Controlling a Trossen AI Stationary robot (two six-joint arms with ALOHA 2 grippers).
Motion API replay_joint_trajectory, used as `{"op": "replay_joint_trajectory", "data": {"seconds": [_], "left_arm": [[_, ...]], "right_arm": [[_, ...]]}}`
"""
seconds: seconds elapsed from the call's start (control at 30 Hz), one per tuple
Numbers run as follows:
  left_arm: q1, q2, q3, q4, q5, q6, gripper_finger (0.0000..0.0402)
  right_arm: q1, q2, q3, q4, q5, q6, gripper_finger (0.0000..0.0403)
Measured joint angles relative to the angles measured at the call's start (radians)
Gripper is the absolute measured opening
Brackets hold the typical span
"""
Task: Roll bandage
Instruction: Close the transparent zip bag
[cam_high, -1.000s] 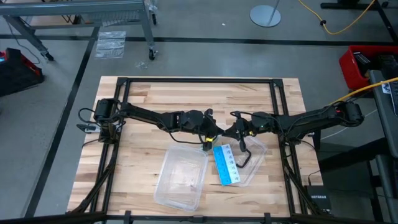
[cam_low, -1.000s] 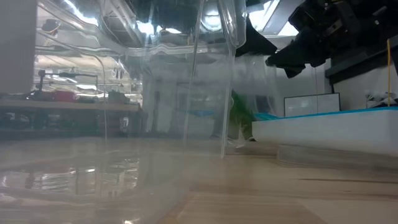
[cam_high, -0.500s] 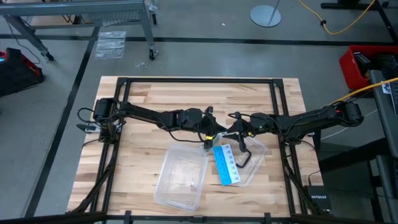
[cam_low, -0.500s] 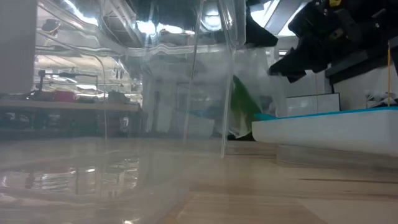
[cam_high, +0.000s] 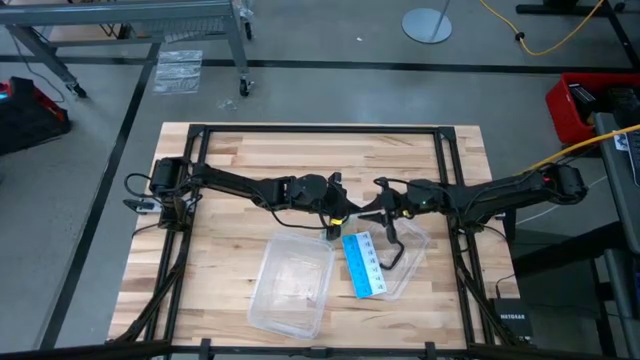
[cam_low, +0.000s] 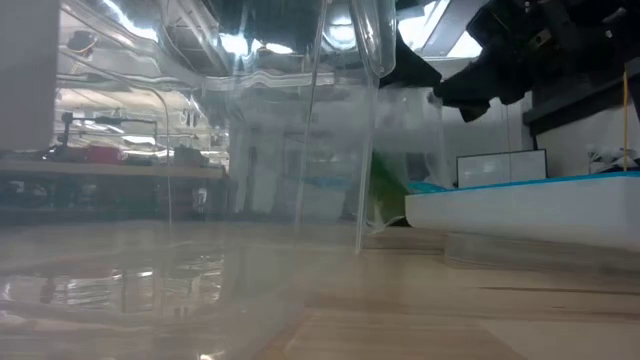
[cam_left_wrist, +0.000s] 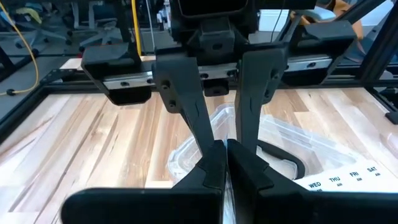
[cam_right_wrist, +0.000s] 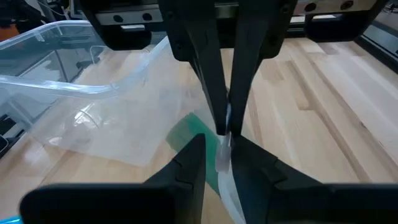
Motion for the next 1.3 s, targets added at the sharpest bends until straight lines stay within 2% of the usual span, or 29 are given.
{"op": "replay_joint_trajectory", "data": {"seconds": [0.57, 0.83, 1.3], "left_arm": [[0.0, 0.002, -0.002, 0.048, 0.0, -0.013, 0.0], [0.0, 0.002, -0.002, 0.048, 0.001, -0.011, 0.0], [0.0, -0.053, -0.004, 0.024, -0.004, 0.015, 0.0]], "right_arm": [[0.0, -0.006, 0.0, -0.005, 0.0, 0.0, 0.0077], [0.0, -0.006, 0.0, -0.015, 0.0, 0.0, 0.0026], [0.0, -0.008, 0.005, 0.006, 0.0, 0.0, 0.0026]]}}
